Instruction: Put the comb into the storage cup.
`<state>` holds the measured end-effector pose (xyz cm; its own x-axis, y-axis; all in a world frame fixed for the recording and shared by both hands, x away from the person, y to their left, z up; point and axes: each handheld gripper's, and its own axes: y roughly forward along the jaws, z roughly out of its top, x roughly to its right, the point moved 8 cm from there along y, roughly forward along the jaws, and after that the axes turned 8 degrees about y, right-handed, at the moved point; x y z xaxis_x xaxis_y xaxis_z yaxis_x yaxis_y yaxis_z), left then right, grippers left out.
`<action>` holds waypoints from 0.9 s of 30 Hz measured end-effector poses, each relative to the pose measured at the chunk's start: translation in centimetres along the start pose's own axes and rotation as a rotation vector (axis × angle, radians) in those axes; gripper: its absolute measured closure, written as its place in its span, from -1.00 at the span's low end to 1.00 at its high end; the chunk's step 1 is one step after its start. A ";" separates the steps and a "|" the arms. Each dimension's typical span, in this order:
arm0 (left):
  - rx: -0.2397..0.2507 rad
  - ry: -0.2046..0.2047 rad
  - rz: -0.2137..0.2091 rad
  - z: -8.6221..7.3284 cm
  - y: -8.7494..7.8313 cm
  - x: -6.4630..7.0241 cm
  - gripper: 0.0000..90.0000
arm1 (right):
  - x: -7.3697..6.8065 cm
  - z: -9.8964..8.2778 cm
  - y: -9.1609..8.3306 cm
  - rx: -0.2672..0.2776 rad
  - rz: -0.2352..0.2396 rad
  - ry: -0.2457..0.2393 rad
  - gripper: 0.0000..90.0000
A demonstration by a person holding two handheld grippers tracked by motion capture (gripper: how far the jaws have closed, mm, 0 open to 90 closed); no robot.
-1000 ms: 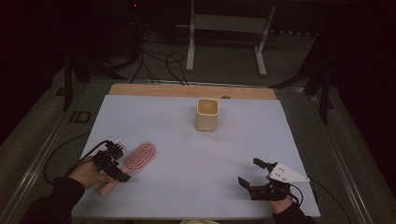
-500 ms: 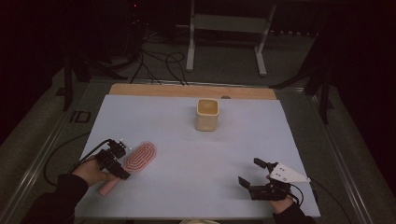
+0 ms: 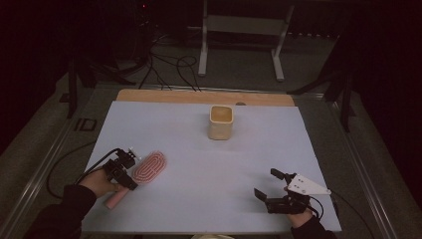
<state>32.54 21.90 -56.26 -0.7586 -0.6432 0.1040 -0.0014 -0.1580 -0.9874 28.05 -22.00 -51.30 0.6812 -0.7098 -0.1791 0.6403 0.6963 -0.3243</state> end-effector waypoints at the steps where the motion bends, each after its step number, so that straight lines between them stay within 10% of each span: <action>1: 0.001 -0.005 -0.001 0.0 0.0 0.0 0.37 | 0.0 0.0 0.0 0.000 -0.001 -0.001 -0.80; 27: 0.061 0.009 0.008 0.8 -0.7 0.5 0.58 | 0.0 -0.1 0.1 -0.002 -0.001 -0.001 -0.80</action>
<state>32.71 21.07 -55.37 -0.7641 -0.6380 0.0948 0.0439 -0.1982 -0.9792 28.11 -21.98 -51.38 0.6806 -0.7107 -0.1779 0.6406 0.6951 -0.3264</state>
